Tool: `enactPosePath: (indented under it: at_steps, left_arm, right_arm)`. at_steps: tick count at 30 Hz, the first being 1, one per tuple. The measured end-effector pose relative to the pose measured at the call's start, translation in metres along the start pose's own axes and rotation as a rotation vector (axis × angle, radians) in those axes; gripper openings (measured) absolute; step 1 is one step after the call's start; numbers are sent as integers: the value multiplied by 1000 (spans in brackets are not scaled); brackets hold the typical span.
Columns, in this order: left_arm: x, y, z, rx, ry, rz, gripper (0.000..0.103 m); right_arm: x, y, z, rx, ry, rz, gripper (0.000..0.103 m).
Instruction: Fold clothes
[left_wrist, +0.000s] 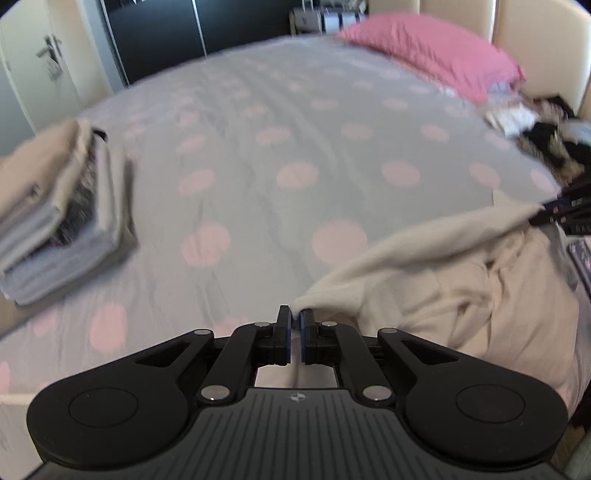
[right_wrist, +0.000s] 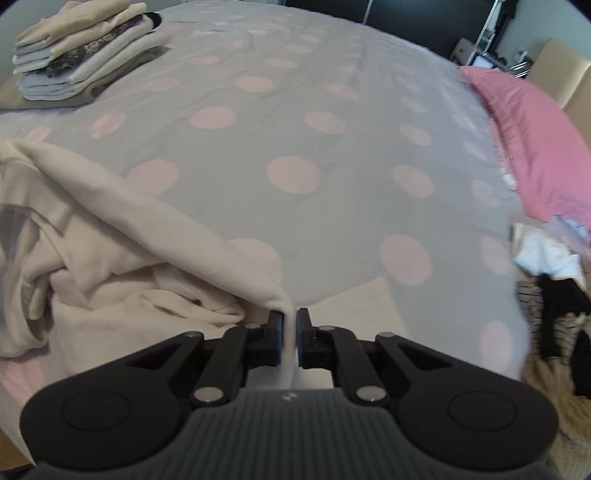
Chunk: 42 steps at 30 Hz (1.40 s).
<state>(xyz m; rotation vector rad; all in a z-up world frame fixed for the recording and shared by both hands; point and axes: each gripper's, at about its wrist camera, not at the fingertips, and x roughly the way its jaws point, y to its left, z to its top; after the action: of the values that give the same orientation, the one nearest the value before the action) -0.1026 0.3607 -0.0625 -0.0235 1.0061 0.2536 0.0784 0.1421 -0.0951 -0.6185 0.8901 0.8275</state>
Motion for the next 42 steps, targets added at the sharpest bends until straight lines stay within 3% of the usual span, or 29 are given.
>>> enactPosePath:
  at_steps: [3, 6, 9, 17, 25, 33, 35, 38, 42]
  left_arm:
    - [10, -5, -8, 9, 22, -16, 3]
    - [12, -6, -12, 2, 29, -26, 3]
    - [12, -4, -10, -13, 31, -31, 3]
    - [12, 0, -3, -38, 20, -36, 3]
    - [19, 4, -1, -44, 30, -44, 3]
    - [28, 10, -2, -57, 46, -39, 3]
    - [27, 9, -2, -58, 43, -35, 3]
    - [26, 9, -1, -58, 37, -28, 3]
    - [21, 10, 1, -72, 17, -20, 3]
  right_arm:
    - [-5, 10, 0, -43, -15, 3, 15]
    - [-28, 19, 0, -92, -103, 3, 18]
    - [-42, 31, 3, -150, -165, 64, 23]
    - [13, 54, 6, -257, -37, 122, 21]
    - [28, 51, 14, -292, -77, 85, 22]
    - [49, 45, 15, -310, 6, 139, 26]
    - [52, 43, 14, -294, 18, 147, 25]
    - [50, 41, 16, -265, 24, 155, 13]
    - [25, 47, 18, -279, -42, 150, 4]
